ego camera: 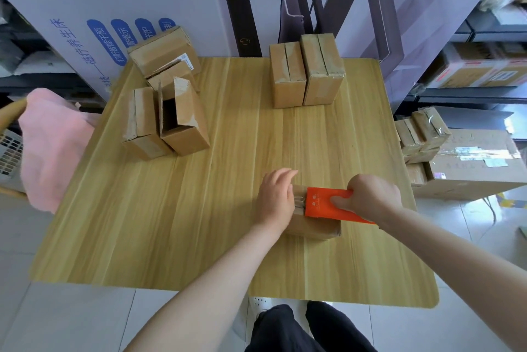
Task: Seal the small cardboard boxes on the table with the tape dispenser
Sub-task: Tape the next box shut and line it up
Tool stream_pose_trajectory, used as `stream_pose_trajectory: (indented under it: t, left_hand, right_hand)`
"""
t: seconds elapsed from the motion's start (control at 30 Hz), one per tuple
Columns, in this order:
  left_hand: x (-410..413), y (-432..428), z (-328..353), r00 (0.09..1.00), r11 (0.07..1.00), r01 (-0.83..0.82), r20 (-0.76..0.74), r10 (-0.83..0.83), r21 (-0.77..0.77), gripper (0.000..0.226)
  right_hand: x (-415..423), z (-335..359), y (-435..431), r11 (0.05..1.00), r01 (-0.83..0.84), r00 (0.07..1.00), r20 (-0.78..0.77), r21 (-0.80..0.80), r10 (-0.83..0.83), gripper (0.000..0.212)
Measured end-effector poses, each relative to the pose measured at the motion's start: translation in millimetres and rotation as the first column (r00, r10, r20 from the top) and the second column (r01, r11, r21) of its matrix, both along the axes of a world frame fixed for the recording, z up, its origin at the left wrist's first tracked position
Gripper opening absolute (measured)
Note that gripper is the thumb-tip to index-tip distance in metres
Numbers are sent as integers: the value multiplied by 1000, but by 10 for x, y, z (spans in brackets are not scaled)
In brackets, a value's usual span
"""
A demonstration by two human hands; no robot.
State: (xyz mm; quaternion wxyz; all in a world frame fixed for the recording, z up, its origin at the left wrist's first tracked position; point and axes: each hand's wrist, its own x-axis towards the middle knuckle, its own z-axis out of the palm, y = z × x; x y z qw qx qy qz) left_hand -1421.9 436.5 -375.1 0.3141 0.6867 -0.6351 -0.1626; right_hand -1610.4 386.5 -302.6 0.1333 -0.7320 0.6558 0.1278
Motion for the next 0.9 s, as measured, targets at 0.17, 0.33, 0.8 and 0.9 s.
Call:
stream_pose_trajectory:
  t: [0.17, 0.33, 0.8, 0.9]
  left_hand:
    - [-116, -278, -82, 977, 967, 95, 167, -136, 235, 30]
    - [-145, -275, -178, 905, 959, 86, 381, -189, 270, 39]
    - [-161, -251, -196, 872, 963, 28, 465, -155, 269, 53]
    - [-171, -258, -205, 866, 964, 27, 475, -155, 265, 54]
  right_hand:
    - [-186, -104, 75, 997, 77, 988, 129, 30, -80, 40]
    - [-332, -227, 125, 996, 79, 978, 190, 43, -86, 39]
    - [-1047, -393, -81, 993, -37, 939, 344, 112, -4, 34]
    - [-1376, -411, -93, 988, -9, 940, 339, 157, -45, 35]
